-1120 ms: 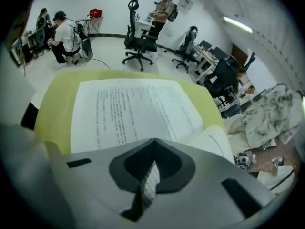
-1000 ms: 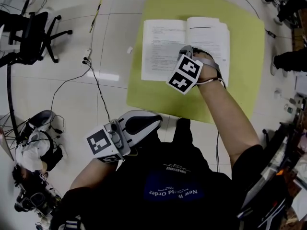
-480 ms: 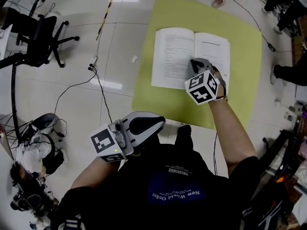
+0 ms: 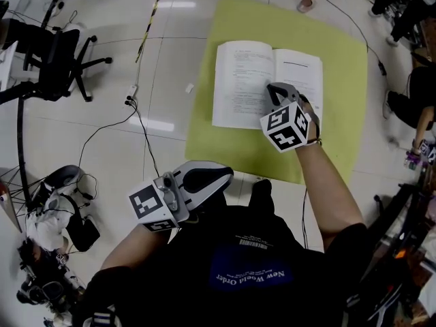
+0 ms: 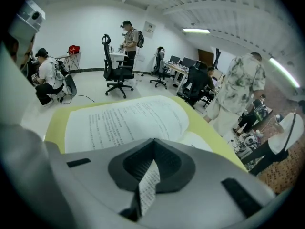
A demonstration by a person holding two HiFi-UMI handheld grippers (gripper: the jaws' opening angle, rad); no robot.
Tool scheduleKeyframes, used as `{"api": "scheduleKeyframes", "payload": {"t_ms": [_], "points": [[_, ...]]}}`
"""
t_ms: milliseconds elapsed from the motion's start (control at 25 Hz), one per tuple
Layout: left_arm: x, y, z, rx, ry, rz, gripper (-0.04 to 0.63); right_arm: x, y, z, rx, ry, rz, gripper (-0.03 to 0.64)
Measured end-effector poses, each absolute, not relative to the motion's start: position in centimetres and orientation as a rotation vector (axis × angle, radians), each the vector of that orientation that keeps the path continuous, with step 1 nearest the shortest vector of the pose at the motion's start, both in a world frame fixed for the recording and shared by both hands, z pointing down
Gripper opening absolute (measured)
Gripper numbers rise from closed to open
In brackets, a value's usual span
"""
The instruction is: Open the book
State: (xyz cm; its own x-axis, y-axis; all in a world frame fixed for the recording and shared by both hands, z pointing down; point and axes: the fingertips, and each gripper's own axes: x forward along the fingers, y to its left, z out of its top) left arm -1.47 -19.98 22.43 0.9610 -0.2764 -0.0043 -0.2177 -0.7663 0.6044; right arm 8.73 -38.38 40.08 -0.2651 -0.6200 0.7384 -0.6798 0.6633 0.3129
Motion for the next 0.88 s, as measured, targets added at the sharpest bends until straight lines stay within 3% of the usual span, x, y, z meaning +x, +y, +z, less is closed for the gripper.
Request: {"api": "scheduleKeyframes", "payload": {"t_ms": [520,880], "points": [[-1.2,-19.7,22.5,2.463,-0.345,-0.122,0.006,7.4,-37.7,40.3,0.955,-1.987,0.061,-0.014],[-1.8,-19.5,23.0,2.459,-0.362,-0.117,0.006,6.1,-36.8,41.8,1.093,-2.093,0.554,-0.014]]}}
